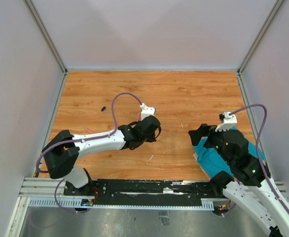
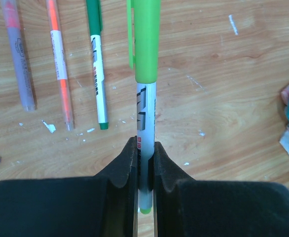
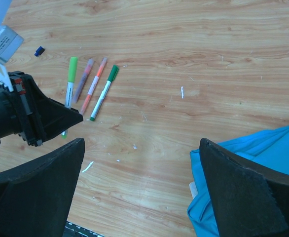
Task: Insert the pens into the pen caps
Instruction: Place the pen at the center of the board.
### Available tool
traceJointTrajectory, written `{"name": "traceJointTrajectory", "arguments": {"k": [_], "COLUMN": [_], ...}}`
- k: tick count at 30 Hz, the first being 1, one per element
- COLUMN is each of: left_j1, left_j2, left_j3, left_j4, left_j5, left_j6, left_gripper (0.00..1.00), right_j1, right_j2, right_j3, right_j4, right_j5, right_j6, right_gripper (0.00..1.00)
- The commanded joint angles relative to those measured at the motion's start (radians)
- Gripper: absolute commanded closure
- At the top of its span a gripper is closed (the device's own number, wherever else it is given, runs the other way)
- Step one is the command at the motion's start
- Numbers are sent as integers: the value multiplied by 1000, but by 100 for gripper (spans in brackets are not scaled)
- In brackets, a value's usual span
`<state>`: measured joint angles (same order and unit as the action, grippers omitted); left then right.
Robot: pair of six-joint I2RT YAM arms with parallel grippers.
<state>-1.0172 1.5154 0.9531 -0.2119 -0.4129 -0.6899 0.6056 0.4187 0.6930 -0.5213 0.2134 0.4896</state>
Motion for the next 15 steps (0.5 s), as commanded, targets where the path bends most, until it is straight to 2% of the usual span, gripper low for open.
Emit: {"name": "traceJointTrajectory", "arguments": {"k": [1, 15], "left_j1": [24, 80], "left_j2": [76, 329], "left_j3": [59, 253], "left_j4": [-34, -73], "left_j5": [-17, 26], "left_j6": [-4, 47], "left_gripper": [100, 99], "right_j1": [-10, -10], "right_j2": [-17, -58], "right_j3": [30, 18], "right_j4": [-35, -66], "right_j5": [38, 49], "right_j6": [-4, -8], "right_gripper": [1, 1]}}
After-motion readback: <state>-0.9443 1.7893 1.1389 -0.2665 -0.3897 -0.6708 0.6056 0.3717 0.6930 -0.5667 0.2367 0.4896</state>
